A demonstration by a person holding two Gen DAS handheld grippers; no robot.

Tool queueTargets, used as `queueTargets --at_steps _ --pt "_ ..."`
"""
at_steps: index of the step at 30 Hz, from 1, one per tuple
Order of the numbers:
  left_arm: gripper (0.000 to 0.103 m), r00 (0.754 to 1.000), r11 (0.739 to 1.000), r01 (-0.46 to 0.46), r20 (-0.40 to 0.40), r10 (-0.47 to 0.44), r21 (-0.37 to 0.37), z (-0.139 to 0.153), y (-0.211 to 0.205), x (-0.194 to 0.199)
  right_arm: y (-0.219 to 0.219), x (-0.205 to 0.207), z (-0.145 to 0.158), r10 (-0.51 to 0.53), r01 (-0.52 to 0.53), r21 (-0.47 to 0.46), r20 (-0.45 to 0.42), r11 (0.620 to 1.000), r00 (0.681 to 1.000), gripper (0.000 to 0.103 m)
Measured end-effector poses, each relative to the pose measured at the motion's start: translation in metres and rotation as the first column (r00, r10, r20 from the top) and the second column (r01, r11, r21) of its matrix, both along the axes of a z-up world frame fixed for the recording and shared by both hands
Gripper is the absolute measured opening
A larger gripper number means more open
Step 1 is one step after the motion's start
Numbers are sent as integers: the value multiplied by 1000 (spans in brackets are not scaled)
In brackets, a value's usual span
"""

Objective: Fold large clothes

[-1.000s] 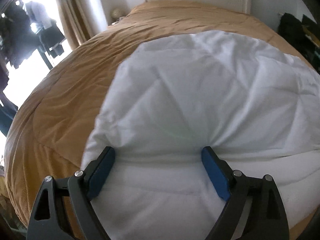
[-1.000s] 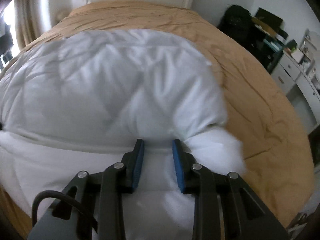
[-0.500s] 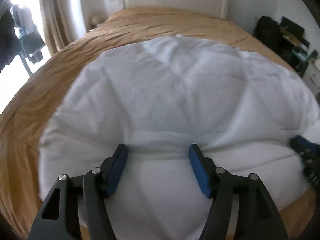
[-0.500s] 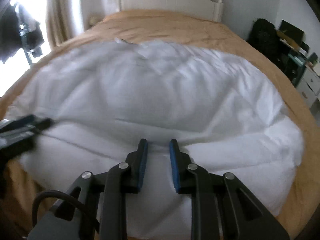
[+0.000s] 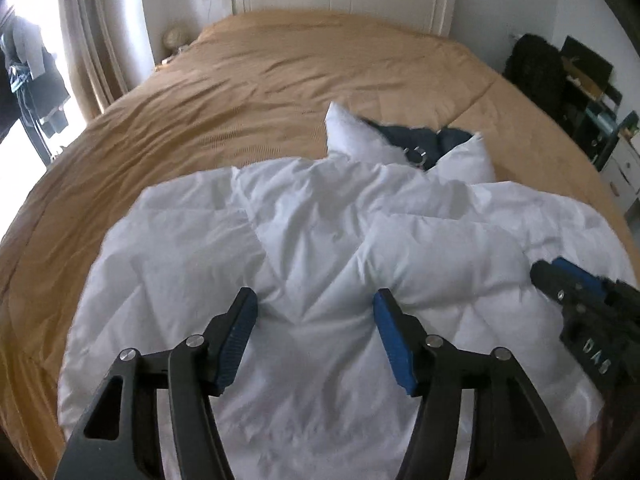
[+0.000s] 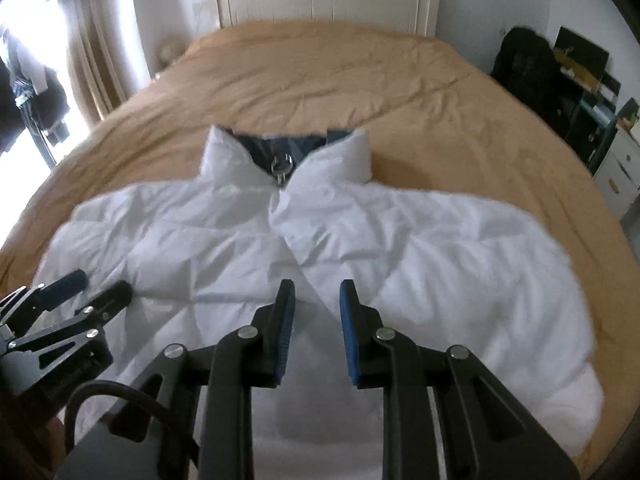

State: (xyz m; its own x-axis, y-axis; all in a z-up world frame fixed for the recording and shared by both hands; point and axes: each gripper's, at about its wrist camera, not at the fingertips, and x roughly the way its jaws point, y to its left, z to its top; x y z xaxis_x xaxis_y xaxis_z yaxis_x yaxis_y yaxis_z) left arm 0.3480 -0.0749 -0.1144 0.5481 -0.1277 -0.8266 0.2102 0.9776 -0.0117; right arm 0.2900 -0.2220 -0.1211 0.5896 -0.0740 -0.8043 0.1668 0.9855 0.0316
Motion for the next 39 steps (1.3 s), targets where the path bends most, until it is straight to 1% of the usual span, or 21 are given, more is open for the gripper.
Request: queueTargets --at_steps 3,5,11,14,17,18,19,20,21,22,24,26,27,29,32,34,35,36,37,38,39 --pt "74 1000 1000 -4 -10 4 21 -11 1 10 -3 14 -22 -11 11 -8 -51 1000 999 22" --pt "75 1000 1000 -7 -15 7 30 -14 5 11 -13 16 -30 -27 27 6 -58 1000 998 22" --pt "75 999 998 -35 -23 37 58 -20 30 21 -48 14 -33 -86 81 -59 -78 995 993 22" --pt "75 995 994 -87 -40 89 61 -23 52 31 -77 5 -32 -134 130 -48 -86 990 987 21" --pt "75 988 985 -143 -44 148 97 -27 68 39 -102 0 -29 -182 179 -42 -96 983 979 20" --pt "75 985 983 -156 -53 161 94 -26 72 41 -110 -1 -28 -206 205 -17 -103 979 973 20" --pt "73 984 982 -161 -60 167 94 -23 72 43 -114 -1 -26 -219 221 8 -113 975 969 20" --pt "67 984 981 -165 -53 171 103 -18 69 44 -114 0 -22 -233 237 12 -125 972 964 20" --pt "60 986 983 -156 -49 161 94 -10 63 44 -108 1 -15 -234 235 -5 -120 972 965 20" --pt "60 988 988 -141 -49 144 65 -3 59 44 -100 5 -7 -213 213 -15 -102 977 972 21" --pt "62 994 994 -104 -41 102 -30 13 43 46 -77 15 8 -156 157 7 -65 988 986 21" --pt "62 996 994 -81 -47 77 -75 18 26 53 -55 29 15 -107 108 30 -47 994 993 23" --pt "62 996 995 -68 -57 63 -78 15 16 58 -41 40 16 -73 75 36 -49 997 996 23" --pt "62 996 998 -53 -77 51 -23 1 -1 73 -21 60 9 -32 33 21 -77 999 997 23" --pt "66 991 997 -52 -125 58 48 -28 -3 100 -17 92 -22 -21 22 5 -182 1000 983 23" --pt "71 990 996 -55 -125 64 76 -35 6 113 -33 103 -36 -53 47 -33 -219 998 974 23" --pt "74 990 991 -64 -114 78 119 -38 12 121 -45 105 -39 -77 65 -60 -225 996 971 23" --pt "80 990 986 -72 -107 89 149 -40 17 127 -61 106 -41 -111 91 -96 -232 991 966 22" --pt "81 989 982 -85 -107 103 166 -43 25 133 -74 105 -42 -132 109 -106 -233 988 964 22" --pt "82 985 980 -109 -114 129 167 -46 36 139 -92 103 -43 -164 140 -115 -236 983 958 22" --pt "84 981 980 -132 -124 150 148 -49 45 144 -109 99 -44 -196 170 -123 -238 978 951 22"
